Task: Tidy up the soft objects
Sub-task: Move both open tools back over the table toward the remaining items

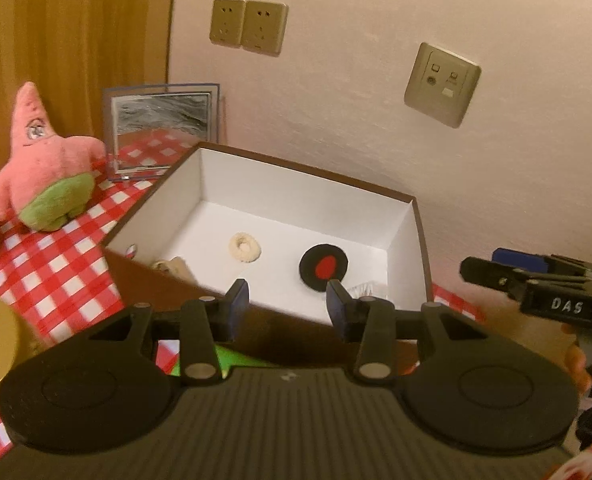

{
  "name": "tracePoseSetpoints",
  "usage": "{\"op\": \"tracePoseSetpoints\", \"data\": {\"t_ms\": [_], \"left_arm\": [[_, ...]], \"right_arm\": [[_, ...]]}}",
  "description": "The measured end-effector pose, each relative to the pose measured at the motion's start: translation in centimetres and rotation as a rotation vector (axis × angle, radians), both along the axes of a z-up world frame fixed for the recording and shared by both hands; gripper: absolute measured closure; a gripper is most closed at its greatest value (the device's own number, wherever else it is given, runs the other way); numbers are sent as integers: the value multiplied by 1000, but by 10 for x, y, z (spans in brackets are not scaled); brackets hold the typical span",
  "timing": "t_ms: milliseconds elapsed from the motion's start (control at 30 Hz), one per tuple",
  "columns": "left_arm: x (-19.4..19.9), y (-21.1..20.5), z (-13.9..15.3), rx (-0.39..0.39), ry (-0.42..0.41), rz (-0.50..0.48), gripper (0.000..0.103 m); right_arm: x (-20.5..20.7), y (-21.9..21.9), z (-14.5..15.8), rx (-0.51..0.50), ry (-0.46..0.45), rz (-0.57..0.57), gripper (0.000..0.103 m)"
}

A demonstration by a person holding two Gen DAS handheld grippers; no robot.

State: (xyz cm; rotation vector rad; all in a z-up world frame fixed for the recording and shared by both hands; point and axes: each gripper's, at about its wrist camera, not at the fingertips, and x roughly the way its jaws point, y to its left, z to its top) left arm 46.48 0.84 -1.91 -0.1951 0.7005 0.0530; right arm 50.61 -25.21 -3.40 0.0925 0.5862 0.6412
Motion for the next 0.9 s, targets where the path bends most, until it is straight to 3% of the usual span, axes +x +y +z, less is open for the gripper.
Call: {"op": "tracePoseSetpoints", "data": {"t_ms": [433,633,900], "left_arm": [[-125,35,5,38,17,81,64],[-176,58,0,44,53,168,64],[-220,64,-26,29,129,234,64]], "right_arm": [[-92,9,7,-9,1,101,29],[-123,31,-12,-58,47,187,29],[-144,64,-54,-99,187,299,30]]}}
